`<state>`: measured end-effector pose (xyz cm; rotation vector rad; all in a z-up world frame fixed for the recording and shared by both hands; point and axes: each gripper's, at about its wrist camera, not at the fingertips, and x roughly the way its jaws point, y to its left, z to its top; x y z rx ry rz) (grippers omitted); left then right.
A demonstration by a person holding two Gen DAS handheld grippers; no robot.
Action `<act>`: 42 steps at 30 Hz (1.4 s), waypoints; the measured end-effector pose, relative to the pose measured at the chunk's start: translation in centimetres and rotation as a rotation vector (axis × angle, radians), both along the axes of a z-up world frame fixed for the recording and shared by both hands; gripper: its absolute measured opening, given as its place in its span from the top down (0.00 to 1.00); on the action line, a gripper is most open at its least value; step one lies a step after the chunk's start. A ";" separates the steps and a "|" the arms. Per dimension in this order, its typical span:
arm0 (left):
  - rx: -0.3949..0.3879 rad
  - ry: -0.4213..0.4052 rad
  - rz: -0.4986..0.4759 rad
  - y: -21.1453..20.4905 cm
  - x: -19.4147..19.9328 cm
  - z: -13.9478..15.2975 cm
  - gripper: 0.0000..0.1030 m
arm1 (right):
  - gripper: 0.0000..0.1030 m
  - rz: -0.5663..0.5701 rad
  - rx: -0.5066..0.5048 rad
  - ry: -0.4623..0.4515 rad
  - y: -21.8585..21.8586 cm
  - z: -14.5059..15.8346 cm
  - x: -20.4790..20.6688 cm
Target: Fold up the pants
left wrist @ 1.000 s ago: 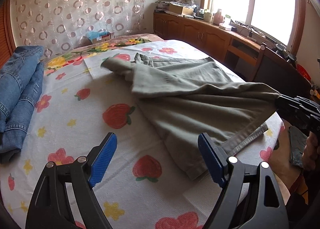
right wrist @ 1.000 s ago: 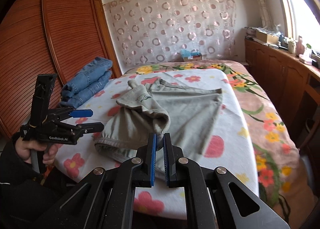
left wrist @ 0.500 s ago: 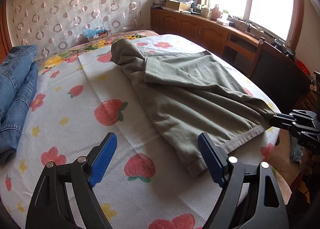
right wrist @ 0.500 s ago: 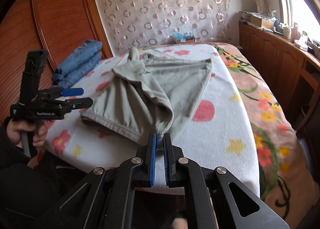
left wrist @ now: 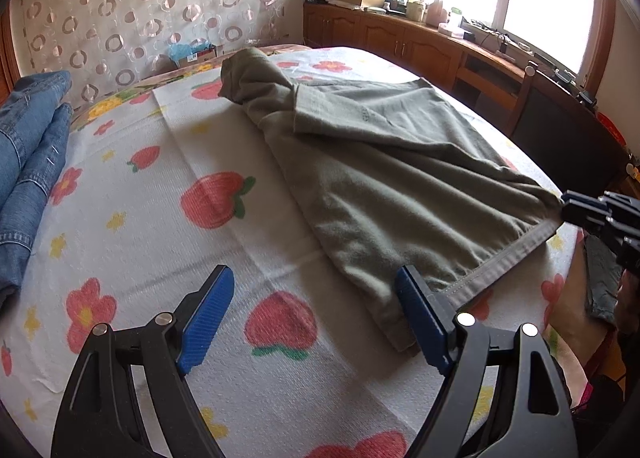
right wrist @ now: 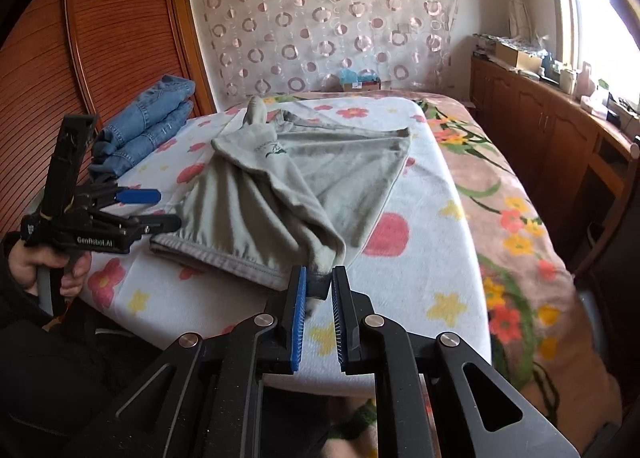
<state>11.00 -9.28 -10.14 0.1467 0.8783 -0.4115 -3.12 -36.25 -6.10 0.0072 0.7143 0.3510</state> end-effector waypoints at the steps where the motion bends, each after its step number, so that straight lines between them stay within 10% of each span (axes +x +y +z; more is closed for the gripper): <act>1: 0.001 -0.006 0.000 0.0 0.0 0.0 0.19 | 0.87 -0.004 -0.004 0.000 -0.1 0.1 0.0; 12: -0.006 -0.027 0.007 0.4 -0.1 0.7 0.19 | 0.73 -0.018 -0.005 -0.060 0.3 1.5 1.9; 42: -0.077 -0.131 0.126 6.2 1.6 4.9 0.19 | 0.74 0.237 -0.144 0.002 13.8 -0.5 15.8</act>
